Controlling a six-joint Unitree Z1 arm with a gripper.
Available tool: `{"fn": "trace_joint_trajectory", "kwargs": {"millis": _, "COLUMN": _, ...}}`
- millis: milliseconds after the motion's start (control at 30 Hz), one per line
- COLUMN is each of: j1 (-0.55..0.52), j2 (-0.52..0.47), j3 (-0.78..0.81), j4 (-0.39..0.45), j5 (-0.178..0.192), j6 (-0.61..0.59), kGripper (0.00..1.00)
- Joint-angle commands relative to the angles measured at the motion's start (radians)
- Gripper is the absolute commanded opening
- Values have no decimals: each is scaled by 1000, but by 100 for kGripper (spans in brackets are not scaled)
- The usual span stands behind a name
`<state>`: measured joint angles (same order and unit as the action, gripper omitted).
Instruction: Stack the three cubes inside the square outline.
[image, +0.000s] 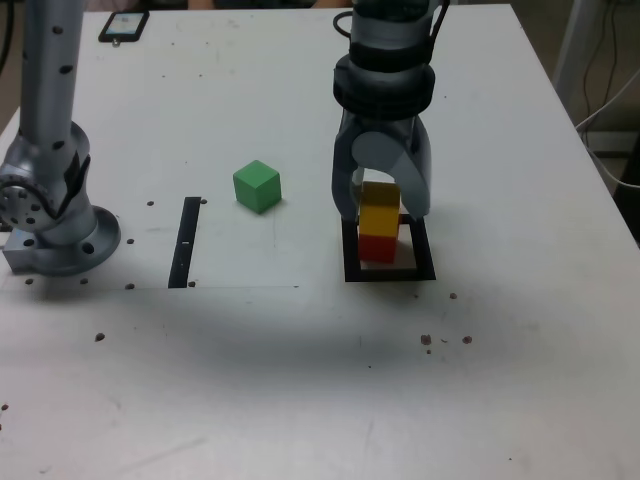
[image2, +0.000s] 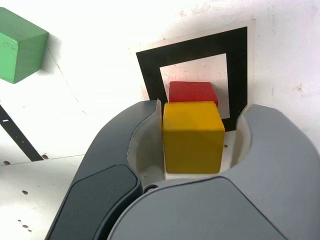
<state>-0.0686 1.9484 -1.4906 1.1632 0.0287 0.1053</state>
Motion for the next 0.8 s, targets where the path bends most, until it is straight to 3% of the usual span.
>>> {"fn": "trace_joint_trajectory", "kwargs": {"millis": 0, "j1": 1, "j2": -5, "j3": -5, "j4": 7, "j5": 0, "j6": 4, "kGripper": 99}}
{"fn": "trace_joint_trajectory", "kwargs": {"millis": 267, "j1": 1, "j2": -25, "j3": -9, "j4": 52, "j5": 1, "j6": 11, "kGripper": 99}}
{"fn": "trace_joint_trajectory", "kwargs": {"millis": 567, "j1": 63, "j2": -146, "j3": -12, "j4": 173, "j5": 91, "j6": 36, "kGripper": 99}}
{"fn": "trace_joint_trajectory", "kwargs": {"millis": 767, "j1": 189, "j2": -259, "j3": 83, "j4": 197, "j5": 99, "j6": 124, "kGripper": 100}}
